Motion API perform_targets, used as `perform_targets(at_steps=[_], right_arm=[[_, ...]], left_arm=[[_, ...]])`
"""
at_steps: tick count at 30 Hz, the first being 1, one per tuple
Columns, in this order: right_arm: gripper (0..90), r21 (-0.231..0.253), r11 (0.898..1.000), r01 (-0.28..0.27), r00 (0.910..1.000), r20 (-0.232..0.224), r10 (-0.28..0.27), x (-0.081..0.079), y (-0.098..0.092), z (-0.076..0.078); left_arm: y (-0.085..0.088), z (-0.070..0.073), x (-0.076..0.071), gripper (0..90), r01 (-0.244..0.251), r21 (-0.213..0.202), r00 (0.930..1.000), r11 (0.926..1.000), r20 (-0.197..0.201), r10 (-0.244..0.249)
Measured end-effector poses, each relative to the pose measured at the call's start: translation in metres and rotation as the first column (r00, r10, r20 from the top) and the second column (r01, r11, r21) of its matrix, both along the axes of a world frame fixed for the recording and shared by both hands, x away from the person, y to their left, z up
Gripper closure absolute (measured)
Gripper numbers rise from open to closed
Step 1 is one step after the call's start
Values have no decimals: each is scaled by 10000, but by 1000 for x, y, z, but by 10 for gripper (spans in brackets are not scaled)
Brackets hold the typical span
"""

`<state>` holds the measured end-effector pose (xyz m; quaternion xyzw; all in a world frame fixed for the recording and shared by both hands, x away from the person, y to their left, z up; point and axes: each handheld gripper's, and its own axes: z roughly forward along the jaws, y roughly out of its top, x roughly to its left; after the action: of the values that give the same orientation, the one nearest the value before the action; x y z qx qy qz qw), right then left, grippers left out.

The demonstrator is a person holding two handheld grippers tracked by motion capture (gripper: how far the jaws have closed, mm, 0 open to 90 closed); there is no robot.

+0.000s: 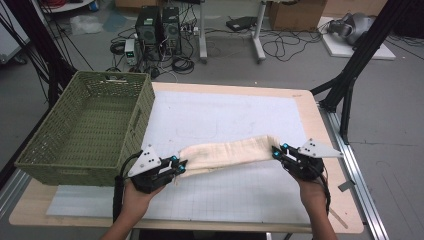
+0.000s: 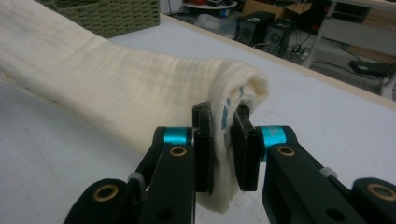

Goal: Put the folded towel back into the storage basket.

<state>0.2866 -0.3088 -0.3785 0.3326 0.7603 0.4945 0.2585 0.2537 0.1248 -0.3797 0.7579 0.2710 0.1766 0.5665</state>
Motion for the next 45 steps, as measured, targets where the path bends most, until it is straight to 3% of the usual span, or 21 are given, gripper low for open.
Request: perform_targets(at_steps=[4,18,28,37,45], right_arm=[[801,-201,9997,-107,9997,196,111,11,8,9],[802,-31,9988,-495,9962,710,496,48,40,46],[803,-181,9964,-829,9907,1068,843,75,71,73],[803,-276,9933,-1119,9843,1345,1146,98,104,93],[803,-407,9883,-1468,9762,1553,1514,116,140,106]], left_arm=[[5,7,0,831,-196,-145,9998,9997,82,197],[29,30,-3,833,-807,-509,9948,9954,576,836],[49,41,-7,835,-1179,-817,9893,9897,770,1242],[66,49,-15,835,-1611,-1076,9805,9811,959,1715],[85,56,-23,835,-2145,-1169,9663,9697,1192,2281]])
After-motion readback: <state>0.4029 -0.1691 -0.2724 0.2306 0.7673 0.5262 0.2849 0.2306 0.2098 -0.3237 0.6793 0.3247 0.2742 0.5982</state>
